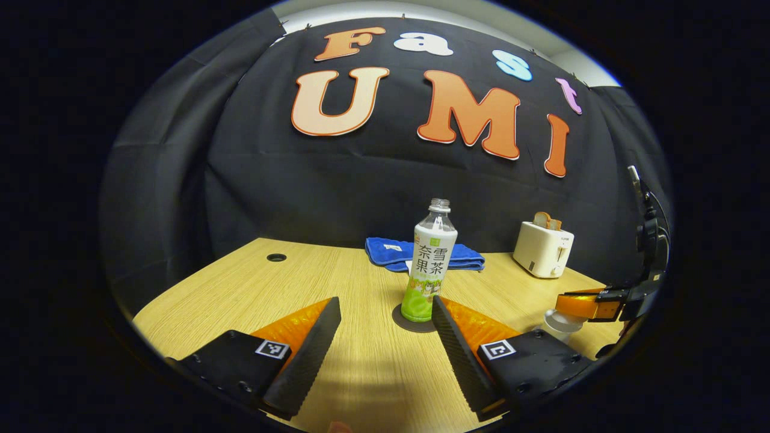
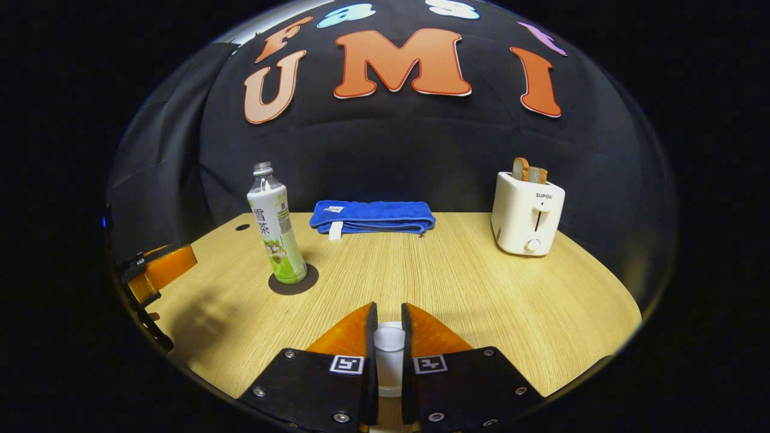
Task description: Open the teacup lid with one hand, grasp the water bottle and pour water into the teacup with the other hand; after pouring, place the water bottle on the coaster and then close the teacup lid.
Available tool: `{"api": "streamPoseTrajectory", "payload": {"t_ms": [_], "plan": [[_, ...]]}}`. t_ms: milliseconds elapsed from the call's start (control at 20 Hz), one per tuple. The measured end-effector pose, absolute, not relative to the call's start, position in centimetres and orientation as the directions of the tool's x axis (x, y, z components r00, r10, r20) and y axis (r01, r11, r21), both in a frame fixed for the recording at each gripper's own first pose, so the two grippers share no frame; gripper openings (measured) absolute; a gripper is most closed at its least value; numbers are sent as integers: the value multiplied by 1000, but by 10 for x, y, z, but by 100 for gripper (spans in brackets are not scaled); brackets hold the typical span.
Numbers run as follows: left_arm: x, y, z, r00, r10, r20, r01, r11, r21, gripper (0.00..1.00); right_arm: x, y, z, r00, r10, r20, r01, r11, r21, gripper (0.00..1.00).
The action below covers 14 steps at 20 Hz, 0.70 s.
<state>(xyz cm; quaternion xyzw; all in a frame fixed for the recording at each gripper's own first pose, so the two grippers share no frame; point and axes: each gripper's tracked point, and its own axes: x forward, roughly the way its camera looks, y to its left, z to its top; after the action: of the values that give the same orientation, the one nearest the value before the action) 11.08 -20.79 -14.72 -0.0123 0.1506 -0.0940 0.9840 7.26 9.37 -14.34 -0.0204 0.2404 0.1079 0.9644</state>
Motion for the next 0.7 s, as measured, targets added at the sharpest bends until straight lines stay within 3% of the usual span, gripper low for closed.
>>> {"api": "streamPoseTrajectory", "payload": {"t_ms": [150, 450, 550, 600, 650, 700], "plan": [[111, -208, -146, 938, -186, -294, 177, 982, -58, 99, 73, 95, -152, 854, 195, -483, -220, 975, 4, 16], [111, -209, -143, 941, -185, -282, 176, 983, -59, 99, 73, 90, -147, 855, 197, -480, -209, 977, 28, 28], [111, -210, -140, 944, -185, -275, 175, 983, -60, 99, 73, 86, -133, 873, 194, -448, -200, 979, 35, 43], [111, -210, -139, 945, -185, -272, 175, 983, -60, 99, 72, 83, -127, 881, 191, -433, -193, 980, 39, 61], [111, -210, -138, 945, -185, -269, 175, 983, -61, 99, 72, 79, -122, 887, 187, -423, -185, 982, 44, 65], [112, -211, -137, 946, -184, -266, 174, 983, -61, 99, 70, 76, -117, 893, 181, -413, -178, 983, 48, 83]]}}
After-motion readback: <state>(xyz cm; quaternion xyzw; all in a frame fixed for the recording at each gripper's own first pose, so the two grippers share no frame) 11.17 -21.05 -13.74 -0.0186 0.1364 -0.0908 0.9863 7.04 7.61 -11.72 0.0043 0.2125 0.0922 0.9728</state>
